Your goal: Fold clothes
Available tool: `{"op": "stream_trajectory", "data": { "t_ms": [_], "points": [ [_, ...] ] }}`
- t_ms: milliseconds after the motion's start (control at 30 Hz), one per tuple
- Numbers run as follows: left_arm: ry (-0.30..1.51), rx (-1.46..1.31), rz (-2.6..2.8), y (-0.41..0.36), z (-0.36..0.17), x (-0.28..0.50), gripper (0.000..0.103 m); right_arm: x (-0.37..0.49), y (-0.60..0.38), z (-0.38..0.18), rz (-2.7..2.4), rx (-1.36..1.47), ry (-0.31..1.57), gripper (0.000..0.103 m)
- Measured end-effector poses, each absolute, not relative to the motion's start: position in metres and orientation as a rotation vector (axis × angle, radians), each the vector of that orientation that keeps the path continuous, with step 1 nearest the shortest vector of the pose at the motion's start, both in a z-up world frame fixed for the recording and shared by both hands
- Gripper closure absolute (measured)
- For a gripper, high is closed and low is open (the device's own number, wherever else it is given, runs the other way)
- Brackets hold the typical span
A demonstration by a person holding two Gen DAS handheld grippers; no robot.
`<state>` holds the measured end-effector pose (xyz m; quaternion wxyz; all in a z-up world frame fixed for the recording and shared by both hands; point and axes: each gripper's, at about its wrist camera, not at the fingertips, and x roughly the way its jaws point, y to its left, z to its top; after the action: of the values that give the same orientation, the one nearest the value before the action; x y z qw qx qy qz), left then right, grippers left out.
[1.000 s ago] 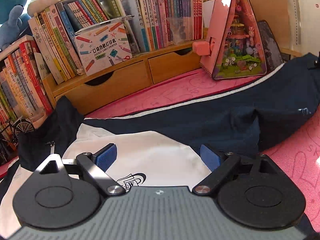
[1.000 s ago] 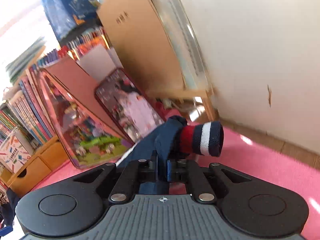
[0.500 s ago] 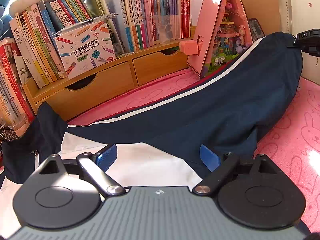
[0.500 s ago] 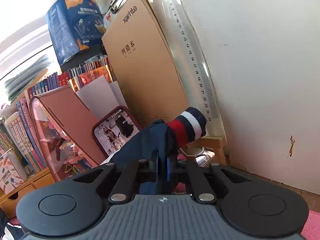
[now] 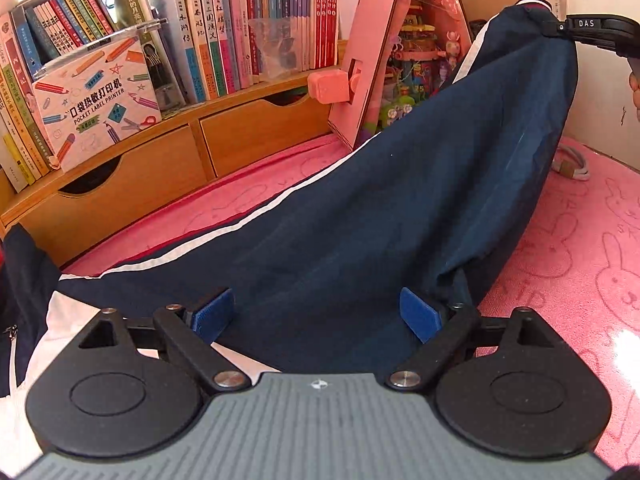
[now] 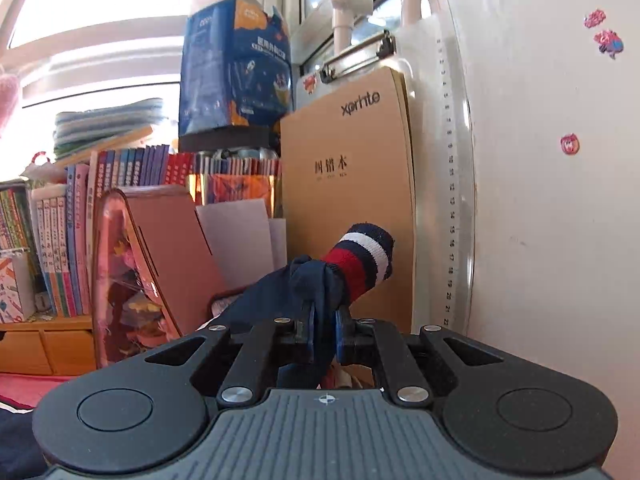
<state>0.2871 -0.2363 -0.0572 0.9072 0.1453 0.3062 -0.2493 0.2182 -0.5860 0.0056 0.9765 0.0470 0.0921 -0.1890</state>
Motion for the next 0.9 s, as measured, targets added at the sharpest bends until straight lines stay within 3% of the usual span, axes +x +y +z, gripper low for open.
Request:
{"op": "stream_trajectory", "data": {
  "t_ms": [67,133,200,300,533,900],
  "points": [
    [0.662,0.274,-0.527,-0.237,-0.058,0.293,0.011,0.224,-0.590,-0.005,-0.438,0.107,0.240,0.089],
    [0.690,0.245,-0.540,-0.236,-0.058,0.298,0.011,0.228,-0.593,-0.016,-0.510,0.125,0.291,0.074],
    [0.701,0.223,-0.547,-0.234,-0.059,0.300,0.010,0.229,-0.596,-0.023,-0.567,0.144,0.335,0.048],
    [0.707,0.210,-0.548,-0.232,-0.060,0.301,0.009,0.221,-0.603,-0.027,-0.595,0.159,0.400,0.036],
    [0.695,0.148,-0.530,-0.210,-0.040,0.280,0.011,0.193,-0.564,-0.014,-0.510,0.067,0.463,0.031],
    [0.632,0.241,-0.115,-0.082,-0.017,0.174,0.010,0.195,-0.316,-0.018,0.281,-0.084,0.596,0.031]
  ]
}}
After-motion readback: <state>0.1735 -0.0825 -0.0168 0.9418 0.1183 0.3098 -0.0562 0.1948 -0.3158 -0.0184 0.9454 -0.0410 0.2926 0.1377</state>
